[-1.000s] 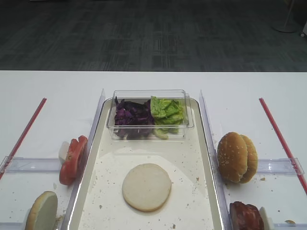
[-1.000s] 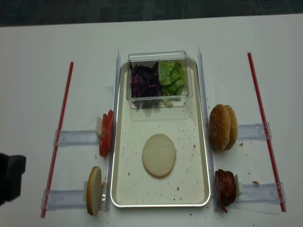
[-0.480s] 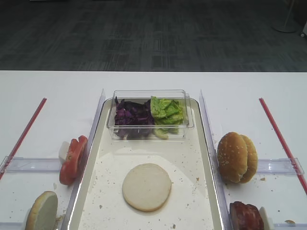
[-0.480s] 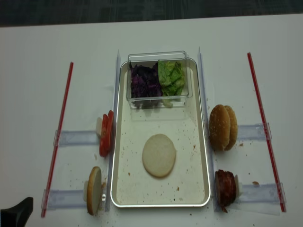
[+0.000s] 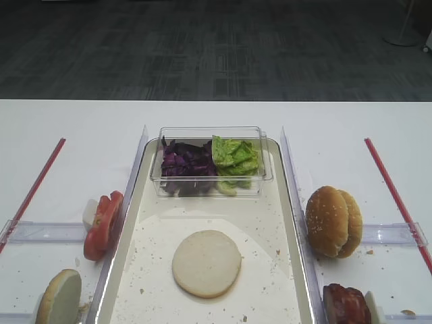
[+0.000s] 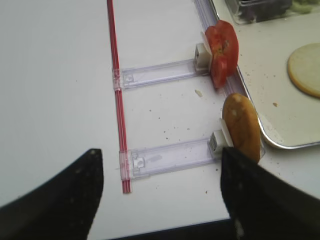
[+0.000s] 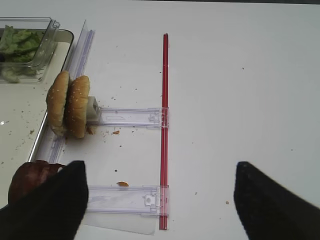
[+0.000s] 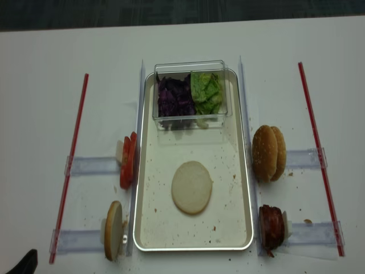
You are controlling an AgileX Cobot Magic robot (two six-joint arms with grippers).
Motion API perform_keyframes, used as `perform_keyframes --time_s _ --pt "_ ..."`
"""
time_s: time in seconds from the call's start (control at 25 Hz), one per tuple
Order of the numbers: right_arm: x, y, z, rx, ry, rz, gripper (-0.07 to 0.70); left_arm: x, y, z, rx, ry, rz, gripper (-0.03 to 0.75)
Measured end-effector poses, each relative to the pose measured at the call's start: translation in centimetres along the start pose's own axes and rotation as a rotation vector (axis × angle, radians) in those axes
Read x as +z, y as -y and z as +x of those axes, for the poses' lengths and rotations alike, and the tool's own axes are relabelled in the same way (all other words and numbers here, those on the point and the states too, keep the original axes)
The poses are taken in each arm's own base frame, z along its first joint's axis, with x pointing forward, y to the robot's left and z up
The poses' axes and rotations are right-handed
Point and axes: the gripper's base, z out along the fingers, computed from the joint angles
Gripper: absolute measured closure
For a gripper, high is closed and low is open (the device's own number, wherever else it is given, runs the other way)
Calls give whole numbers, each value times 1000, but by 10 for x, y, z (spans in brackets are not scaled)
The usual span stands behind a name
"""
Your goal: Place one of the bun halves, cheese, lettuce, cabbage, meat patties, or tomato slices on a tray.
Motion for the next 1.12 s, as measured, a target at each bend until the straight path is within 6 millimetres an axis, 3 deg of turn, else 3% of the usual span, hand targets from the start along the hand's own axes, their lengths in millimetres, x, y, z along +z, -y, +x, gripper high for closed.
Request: perform_keyframes --time_s 1.12 --pt "0 0 0 6 2 0 17 -5 0 5 -9 66 -4 257"
